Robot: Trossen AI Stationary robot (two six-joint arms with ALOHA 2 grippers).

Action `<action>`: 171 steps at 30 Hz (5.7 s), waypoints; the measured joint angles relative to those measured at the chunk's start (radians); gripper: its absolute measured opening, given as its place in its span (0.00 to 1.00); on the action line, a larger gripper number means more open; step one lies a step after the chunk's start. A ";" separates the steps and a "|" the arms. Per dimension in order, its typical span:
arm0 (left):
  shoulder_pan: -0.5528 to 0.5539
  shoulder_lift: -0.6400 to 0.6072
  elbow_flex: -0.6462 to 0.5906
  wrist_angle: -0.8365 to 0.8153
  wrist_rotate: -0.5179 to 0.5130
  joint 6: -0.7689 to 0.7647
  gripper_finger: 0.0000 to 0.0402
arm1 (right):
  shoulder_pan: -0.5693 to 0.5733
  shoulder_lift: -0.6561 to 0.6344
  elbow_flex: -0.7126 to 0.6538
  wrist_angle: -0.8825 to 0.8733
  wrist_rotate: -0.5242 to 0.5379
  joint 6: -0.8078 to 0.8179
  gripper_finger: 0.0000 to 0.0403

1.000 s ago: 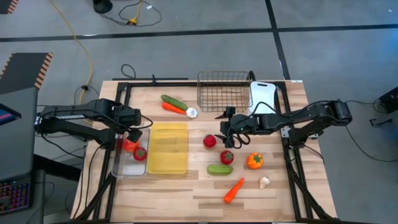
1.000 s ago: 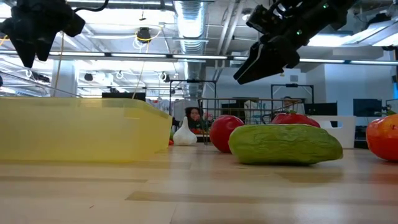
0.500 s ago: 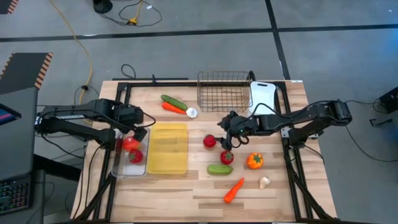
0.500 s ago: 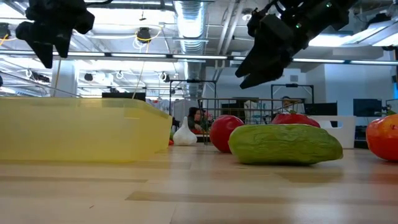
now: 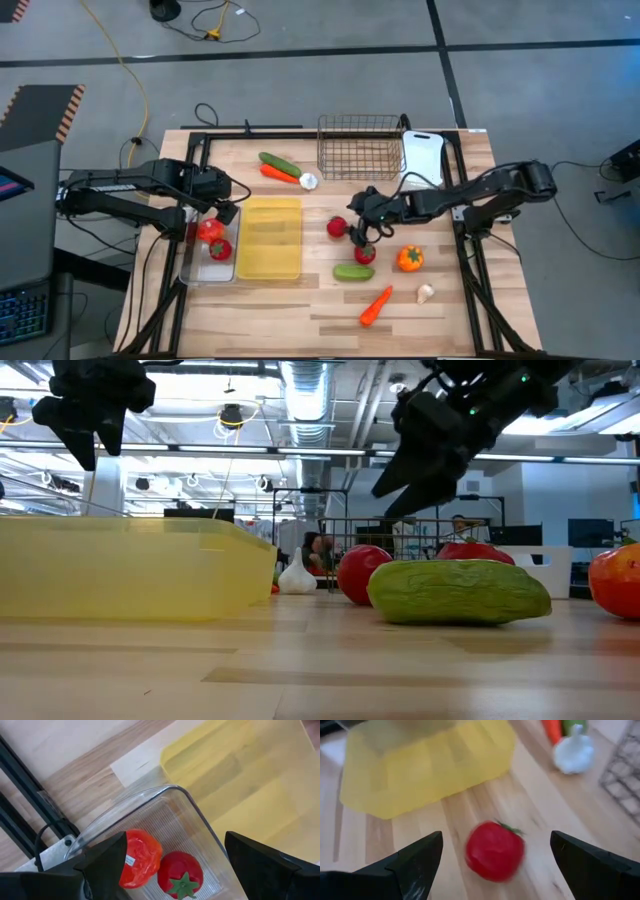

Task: Sort produce into baskets
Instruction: Put the top red tomato into the transparent bin

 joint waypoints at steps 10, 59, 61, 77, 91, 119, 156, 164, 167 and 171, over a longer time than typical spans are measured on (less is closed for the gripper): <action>0.000 0.000 0.000 0.000 -0.018 0.000 0.80 | 0.015 0.191 0.000 0.150 0.063 0.000 0.98; -0.010 0.139 0.001 1.035 -0.121 0.803 0.80 | -0.209 -0.025 0.001 0.574 -0.209 -0.072 0.82; -0.013 0.189 0.001 1.088 -0.121 0.864 0.80 | -0.228 -0.025 0.001 0.580 -0.263 -0.038 0.82; -0.019 0.418 0.001 1.409 -0.113 1.148 0.80 | -0.306 -0.024 0.001 0.580 -0.502 0.133 0.82; -0.019 0.525 0.000 1.456 -0.103 0.967 0.80 | -0.304 -0.024 0.001 0.591 -0.504 0.132 0.82; -0.021 0.522 0.000 1.526 -0.131 0.975 0.68 | -0.304 -0.024 0.001 0.582 -0.473 0.132 0.85; -0.022 0.519 0.000 1.496 -0.124 0.971 0.68 | -0.313 -0.024 0.001 0.559 -0.553 0.098 0.95; -0.021 0.498 0.000 1.375 -0.121 0.917 0.68 | -0.370 -0.046 0.001 0.454 -0.564 -0.019 0.95; -0.023 0.463 0.000 1.282 -0.110 0.882 0.68 | -0.388 -0.063 0.001 0.395 -0.558 -0.066 0.95; -0.023 0.392 0.000 1.088 -0.091 0.809 0.68 | -0.399 -0.089 0.001 0.312 -0.555 -0.115 0.95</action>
